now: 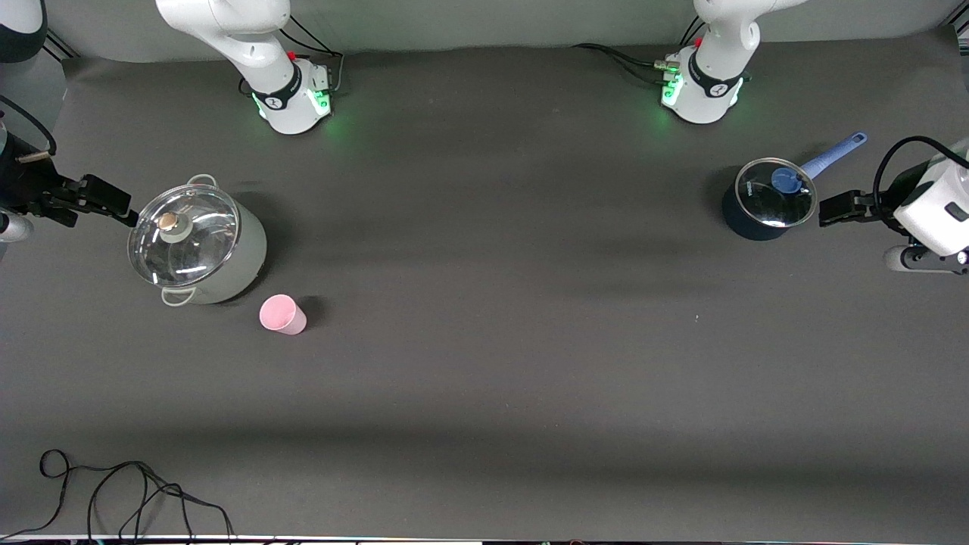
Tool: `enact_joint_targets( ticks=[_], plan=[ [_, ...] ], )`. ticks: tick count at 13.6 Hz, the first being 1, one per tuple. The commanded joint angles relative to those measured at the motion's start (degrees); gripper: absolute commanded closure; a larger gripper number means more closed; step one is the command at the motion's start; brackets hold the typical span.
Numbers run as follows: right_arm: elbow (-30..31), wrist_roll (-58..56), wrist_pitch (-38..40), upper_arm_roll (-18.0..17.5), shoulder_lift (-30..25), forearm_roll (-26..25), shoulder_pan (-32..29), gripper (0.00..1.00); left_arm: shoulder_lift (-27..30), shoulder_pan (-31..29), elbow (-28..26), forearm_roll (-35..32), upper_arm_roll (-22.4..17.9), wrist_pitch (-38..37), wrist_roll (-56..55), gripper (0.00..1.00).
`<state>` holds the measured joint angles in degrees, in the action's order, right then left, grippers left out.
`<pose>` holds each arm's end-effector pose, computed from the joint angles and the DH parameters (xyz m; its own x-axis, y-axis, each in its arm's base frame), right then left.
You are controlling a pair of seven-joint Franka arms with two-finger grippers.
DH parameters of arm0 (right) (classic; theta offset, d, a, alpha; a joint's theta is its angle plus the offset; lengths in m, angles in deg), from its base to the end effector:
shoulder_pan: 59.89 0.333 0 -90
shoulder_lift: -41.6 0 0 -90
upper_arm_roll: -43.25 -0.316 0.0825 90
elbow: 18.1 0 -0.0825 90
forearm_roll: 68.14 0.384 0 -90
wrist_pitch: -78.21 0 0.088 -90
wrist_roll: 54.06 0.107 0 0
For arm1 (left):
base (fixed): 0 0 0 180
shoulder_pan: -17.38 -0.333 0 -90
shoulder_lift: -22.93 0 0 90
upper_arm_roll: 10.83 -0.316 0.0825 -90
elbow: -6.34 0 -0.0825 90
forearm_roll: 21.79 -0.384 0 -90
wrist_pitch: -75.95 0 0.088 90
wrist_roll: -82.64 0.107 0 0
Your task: Transfer pink cup from left to right arm
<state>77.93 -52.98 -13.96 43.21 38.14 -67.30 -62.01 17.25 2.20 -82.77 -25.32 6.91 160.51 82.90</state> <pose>0.5375 -0.0180 0.6110 0.9984 -0.0557 -0.0073 -0.0558 -0.9983 -0.0145 0.5695 -0.0104 0.5711 0.9838 -0.0465 -0.1730 -0.0525 -0.9982 -0.0305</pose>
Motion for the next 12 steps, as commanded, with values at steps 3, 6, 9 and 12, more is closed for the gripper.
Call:
enact_joint_targets(
  ticks=[3, 6, 9, 12],
  plan=[
    [0.0, -0.6, -0.2, 0.9, 0.5, -0.7, 2.0, 0.0, 5.5, 2.2, -5.9, 0.4, -0.7, 4.3, 0.0, 0.01],
    [0.0, -0.6, -0.1, 0.9, 0.4, -0.7, 2.0, 0.0, 5.4, 11.5, -5.1, 0.6, -10.0, 4.2, 0.1, 0.01],
    [0.0, -0.6, -0.1, 0.9, 0.5, -0.7, 2.2, 0.0, 5.1, 19.3, -4.2, 2.8, -18.1, 4.0, 0.1, 0.01],
    [0.0, -0.5, -0.1, 0.9, 0.4, -0.6, 2.3, 0.0, 5.1, 19.0, -3.6, 3.0, -18.0, 4.0, 0.2, 0.01]
  ],
)
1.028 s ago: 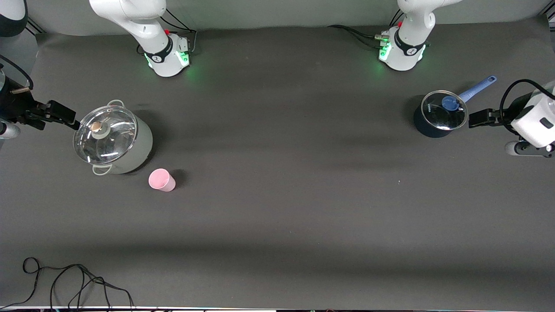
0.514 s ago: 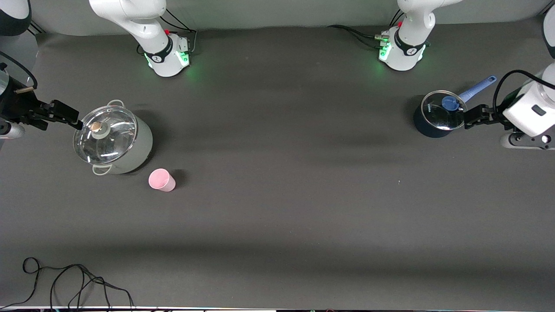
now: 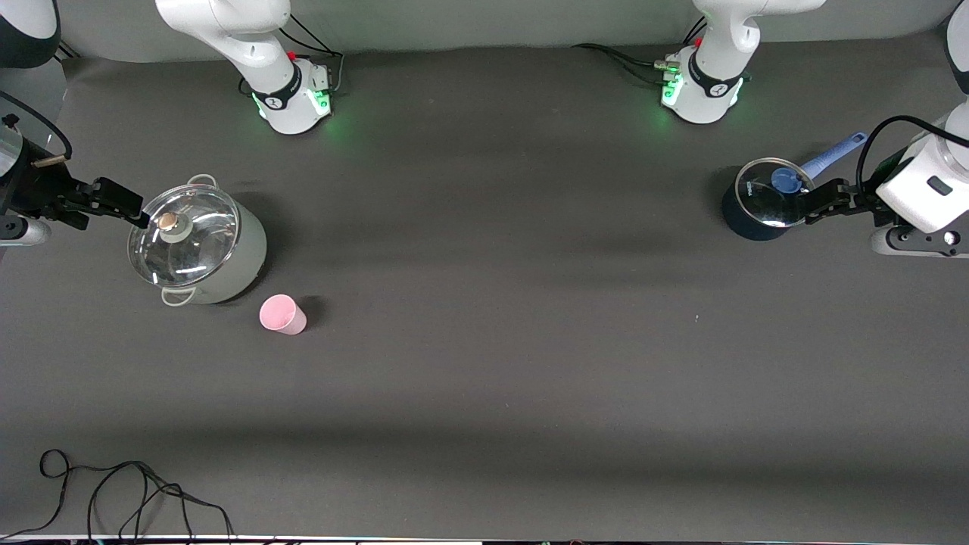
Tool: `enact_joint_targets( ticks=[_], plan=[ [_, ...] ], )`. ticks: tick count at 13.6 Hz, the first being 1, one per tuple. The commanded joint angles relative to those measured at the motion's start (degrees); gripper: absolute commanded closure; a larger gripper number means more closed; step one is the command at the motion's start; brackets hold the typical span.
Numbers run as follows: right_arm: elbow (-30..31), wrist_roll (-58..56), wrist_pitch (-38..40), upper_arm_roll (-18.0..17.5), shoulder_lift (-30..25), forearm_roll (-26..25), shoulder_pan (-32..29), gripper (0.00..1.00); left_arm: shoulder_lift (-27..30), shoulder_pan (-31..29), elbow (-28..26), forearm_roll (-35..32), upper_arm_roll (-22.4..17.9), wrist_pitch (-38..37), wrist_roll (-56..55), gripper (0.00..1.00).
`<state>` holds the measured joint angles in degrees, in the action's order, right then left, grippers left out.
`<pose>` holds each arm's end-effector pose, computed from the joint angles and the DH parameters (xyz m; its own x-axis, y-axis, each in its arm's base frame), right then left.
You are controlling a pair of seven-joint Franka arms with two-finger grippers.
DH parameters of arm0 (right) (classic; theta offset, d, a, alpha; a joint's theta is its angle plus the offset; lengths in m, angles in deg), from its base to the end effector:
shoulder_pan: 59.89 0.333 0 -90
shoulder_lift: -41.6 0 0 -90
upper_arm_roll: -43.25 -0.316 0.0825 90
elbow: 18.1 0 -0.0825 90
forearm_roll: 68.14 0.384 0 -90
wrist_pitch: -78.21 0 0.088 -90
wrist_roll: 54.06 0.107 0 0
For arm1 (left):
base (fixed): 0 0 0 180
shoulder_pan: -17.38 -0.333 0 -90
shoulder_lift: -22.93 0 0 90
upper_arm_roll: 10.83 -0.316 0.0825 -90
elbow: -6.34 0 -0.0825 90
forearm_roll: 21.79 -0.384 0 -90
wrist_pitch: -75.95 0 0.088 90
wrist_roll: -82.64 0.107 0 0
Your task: Transfer pink cup from left to right arm
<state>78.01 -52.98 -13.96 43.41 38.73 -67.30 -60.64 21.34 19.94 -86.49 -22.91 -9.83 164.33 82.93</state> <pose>0.5406 -0.0071 0.6048 0.9992 -0.0353 -0.0190 -0.0355 -0.9993 -0.0144 0.5558 -0.0323 0.5836 0.9922 -0.0663 -0.1053 -0.0686 -0.9975 -0.0185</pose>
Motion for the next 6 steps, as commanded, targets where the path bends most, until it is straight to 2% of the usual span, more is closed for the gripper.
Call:
enact_joint_targets(
  ticks=[1, 6],
  plan=[
    [0.0, -0.5, -0.1, 0.7, -0.2, -0.6, 0.9, 0.0, 1.0, 1.1, 0.2, 0.6, -1.2, 0.1, 0.2, 0.01],
    [0.0, -0.5, -0.1, 0.7, -0.1, -0.6, 0.9, 0.0, 1.0, 1.1, 0.3, 0.8, -1.2, -0.3, 0.5, 0.01]
  ],
)
